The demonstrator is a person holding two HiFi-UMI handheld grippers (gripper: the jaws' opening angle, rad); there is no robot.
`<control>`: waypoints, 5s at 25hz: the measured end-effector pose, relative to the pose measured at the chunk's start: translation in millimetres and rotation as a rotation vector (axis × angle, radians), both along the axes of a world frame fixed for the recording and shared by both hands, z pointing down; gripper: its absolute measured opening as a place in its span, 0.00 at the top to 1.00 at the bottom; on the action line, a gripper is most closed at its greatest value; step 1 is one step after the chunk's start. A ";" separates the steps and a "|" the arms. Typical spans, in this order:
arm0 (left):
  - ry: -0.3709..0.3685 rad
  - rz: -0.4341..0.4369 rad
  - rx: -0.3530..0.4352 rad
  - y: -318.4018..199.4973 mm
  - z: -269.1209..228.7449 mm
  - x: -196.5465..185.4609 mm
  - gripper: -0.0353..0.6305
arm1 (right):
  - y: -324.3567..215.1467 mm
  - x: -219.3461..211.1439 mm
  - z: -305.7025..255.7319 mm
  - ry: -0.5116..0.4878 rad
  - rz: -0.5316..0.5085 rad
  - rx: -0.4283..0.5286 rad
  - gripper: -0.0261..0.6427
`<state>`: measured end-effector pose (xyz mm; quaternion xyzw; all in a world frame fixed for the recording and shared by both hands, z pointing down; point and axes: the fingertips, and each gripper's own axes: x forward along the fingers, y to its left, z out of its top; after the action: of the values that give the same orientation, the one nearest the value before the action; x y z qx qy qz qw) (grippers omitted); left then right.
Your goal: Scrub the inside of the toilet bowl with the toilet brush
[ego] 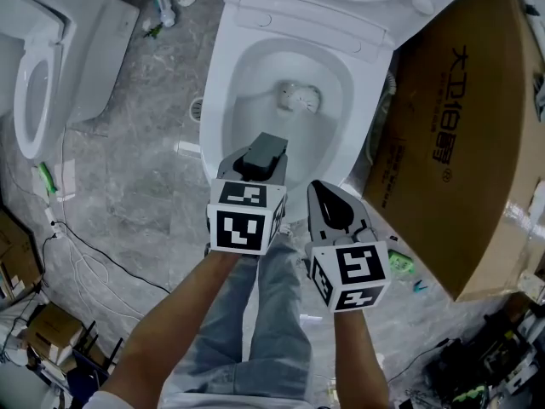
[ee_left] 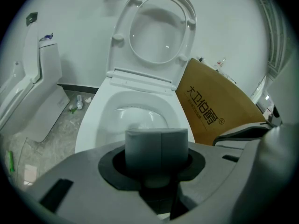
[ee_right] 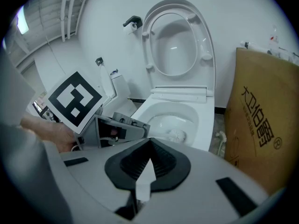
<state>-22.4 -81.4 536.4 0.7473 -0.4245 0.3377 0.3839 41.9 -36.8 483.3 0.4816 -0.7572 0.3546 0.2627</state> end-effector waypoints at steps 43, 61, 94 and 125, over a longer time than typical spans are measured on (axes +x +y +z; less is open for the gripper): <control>-0.088 -0.090 0.002 25.7 -4.1 -78.5 0.71 | 12.9 -28.5 -8.2 0.010 -0.052 0.023 0.96; -0.087 -0.055 -0.071 70.9 10.0 -50.4 0.71 | 26.2 -11.7 -8.5 0.007 -0.045 0.026 0.96; -0.037 -0.037 0.010 -12.7 14.9 -7.3 0.71 | 1.1 7.3 18.5 0.006 -0.037 -0.016 0.96; -0.103 -0.040 -0.044 13.1 69.4 -21.0 0.71 | 6.9 -21.3 20.0 -0.028 -0.057 -0.004 0.96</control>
<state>-43.4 -68.3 605.8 0.7115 -0.4513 0.3773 0.3843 20.7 -29.9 503.4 0.4542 -0.7735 0.3553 0.2628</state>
